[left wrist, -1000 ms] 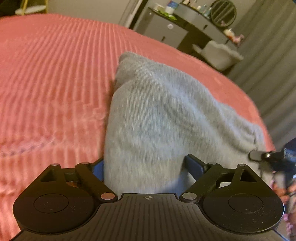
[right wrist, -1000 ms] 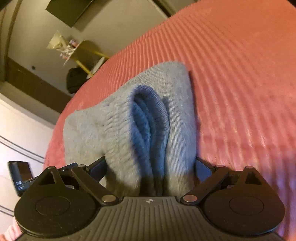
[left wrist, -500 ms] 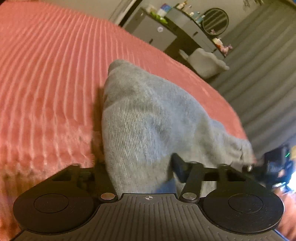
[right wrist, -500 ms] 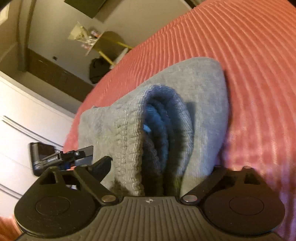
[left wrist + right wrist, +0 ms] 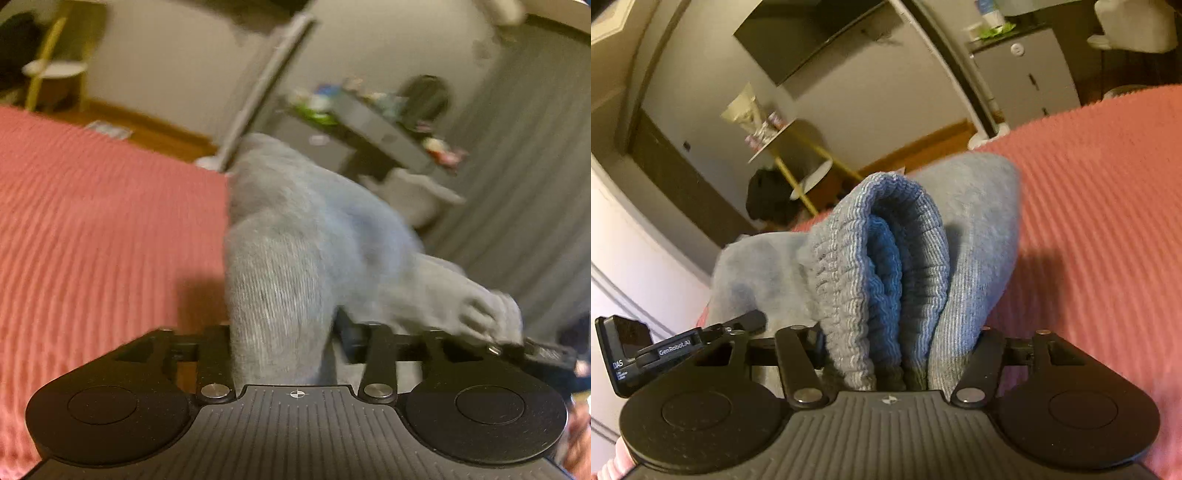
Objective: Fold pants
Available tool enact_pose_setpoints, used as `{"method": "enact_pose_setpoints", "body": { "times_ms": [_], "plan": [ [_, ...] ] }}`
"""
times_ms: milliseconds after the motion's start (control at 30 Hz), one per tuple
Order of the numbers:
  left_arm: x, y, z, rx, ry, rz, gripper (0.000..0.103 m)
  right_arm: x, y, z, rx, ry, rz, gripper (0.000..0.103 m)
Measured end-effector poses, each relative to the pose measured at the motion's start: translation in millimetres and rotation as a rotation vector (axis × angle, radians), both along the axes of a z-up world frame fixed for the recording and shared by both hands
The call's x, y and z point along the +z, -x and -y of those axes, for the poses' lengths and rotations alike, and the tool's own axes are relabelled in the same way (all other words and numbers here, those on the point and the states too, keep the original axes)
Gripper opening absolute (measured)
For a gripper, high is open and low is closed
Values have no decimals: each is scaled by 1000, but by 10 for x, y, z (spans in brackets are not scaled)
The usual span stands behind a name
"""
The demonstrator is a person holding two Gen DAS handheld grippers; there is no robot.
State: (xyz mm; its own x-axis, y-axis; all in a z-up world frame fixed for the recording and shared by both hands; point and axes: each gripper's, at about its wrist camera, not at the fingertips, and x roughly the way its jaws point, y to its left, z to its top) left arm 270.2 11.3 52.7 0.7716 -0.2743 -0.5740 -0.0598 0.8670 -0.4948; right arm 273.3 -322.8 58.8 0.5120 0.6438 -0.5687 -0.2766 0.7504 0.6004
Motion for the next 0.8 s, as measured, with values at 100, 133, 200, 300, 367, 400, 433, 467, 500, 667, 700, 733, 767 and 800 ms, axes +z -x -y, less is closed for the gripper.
{"method": "enact_pose_setpoints", "body": {
  "times_ms": [100,133,200,300,367,400,433,467,500,667,700,733,767,800],
  "plan": [
    [-26,28,-78,206,-67,-47,66,-58,-177,119,-114,67,-86,81],
    [-40,109,-110,231,-78,-54,72,-79,-138,154,-172,120,-81,82],
    [-129,360,-168,232,-28,-65,74,-102,63,250,-261,172,-37,82],
    [-322,776,-150,274,86,-82,75,-234,509,465,-310,-24,-48,81],
    [-496,998,-109,334,156,-127,75,-433,763,563,-349,-146,-108,81],
    [-539,1046,-83,345,188,-151,75,-541,855,561,-370,-191,-148,79],
    [-591,1082,-59,343,222,-176,75,-624,900,553,-388,-230,-173,79],
    [-623,1074,-45,330,246,-186,75,-698,923,512,-399,-269,-191,78],
    [-642,1032,-43,317,255,-188,75,-761,937,492,-419,-309,-215,78],
    [-629,877,64,308,117,-119,77,-868,730,361,-502,-396,-248,77],
    [-663,904,56,315,101,-118,77,-905,609,267,-536,-418,-262,67],
    [-703,940,28,319,93,-115,81,-946,579,253,-578,-427,-292,56],
    [-732,999,-9,324,91,-112,82,-993,559,225,-605,-416,-319,49],
    [-741,1053,-38,340,92,-112,82,-1001,525,194,-616,-387,-331,45]
  ]
}}
